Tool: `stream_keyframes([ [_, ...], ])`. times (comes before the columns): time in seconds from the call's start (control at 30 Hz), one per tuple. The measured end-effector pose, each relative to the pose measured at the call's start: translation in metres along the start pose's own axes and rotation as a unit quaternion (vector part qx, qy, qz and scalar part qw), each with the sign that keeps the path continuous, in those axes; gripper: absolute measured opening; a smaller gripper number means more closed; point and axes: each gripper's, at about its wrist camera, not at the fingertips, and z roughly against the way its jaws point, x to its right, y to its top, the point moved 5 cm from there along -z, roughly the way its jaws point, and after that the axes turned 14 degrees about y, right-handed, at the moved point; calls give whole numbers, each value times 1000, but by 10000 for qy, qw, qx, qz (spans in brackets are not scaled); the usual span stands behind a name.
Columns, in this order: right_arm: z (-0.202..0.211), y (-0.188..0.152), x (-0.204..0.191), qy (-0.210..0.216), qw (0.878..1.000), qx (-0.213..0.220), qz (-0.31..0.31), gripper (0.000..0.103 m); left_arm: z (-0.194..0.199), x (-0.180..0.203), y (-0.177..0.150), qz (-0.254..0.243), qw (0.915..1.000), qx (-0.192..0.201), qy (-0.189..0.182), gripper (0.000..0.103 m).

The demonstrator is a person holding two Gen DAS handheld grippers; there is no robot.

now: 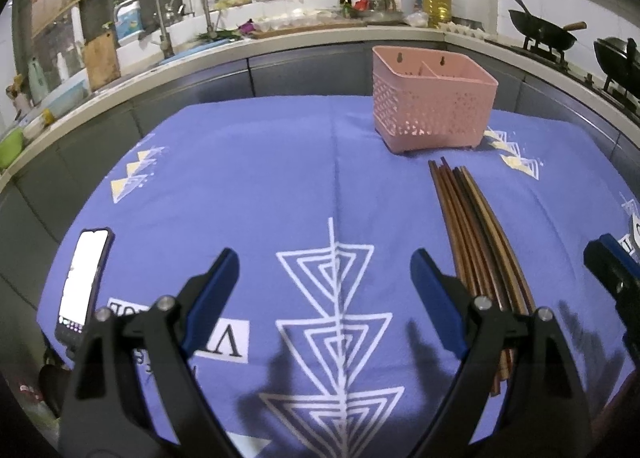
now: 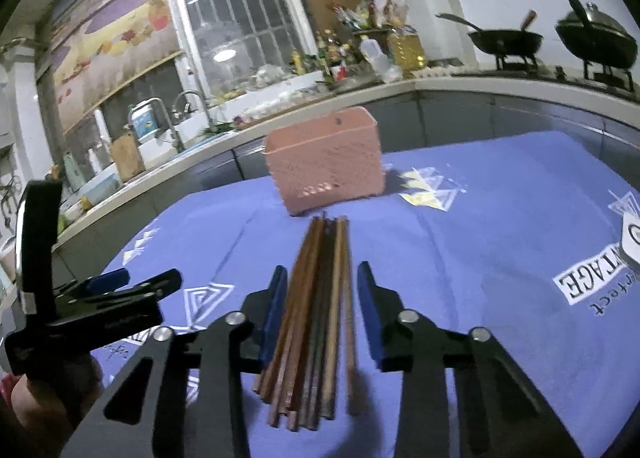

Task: Organize utensils
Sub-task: 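Grasp one chopstick with the right tool while the left tool grasps another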

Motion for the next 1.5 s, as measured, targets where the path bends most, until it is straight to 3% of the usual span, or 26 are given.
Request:
stream_keyframes([
  [0.23, -5, -3, 16, -13, 9996, -216, -189, 27, -10, 10, -3, -82, 9997, -170, -179, 83],
  [0.33, -12, -7, 20, 44, 9986, -462, -235, 27, -13, 14, -3, -106, 9987, -270, -411, 74],
  [0.5, -25, -20, 19, 71, 9957, -928, -42, 25, -22, 32, -6, -288, 9928, -629, -978, 48],
  [0.67, -37, -35, 19, -63, 9911, -1315, 174, 19, -25, 55, -12, -554, 9851, -862, -1381, 35],
  [0.97, -48, -50, 27, -318, 9856, -1608, 418, 19, -31, 85, -26, -962, 9775, -1068, -1541, 34],
  [1.5, -48, -48, 30, -306, 9849, -1618, 535, 19, -35, 104, -25, -1230, 9788, -988, -1308, 34],
])
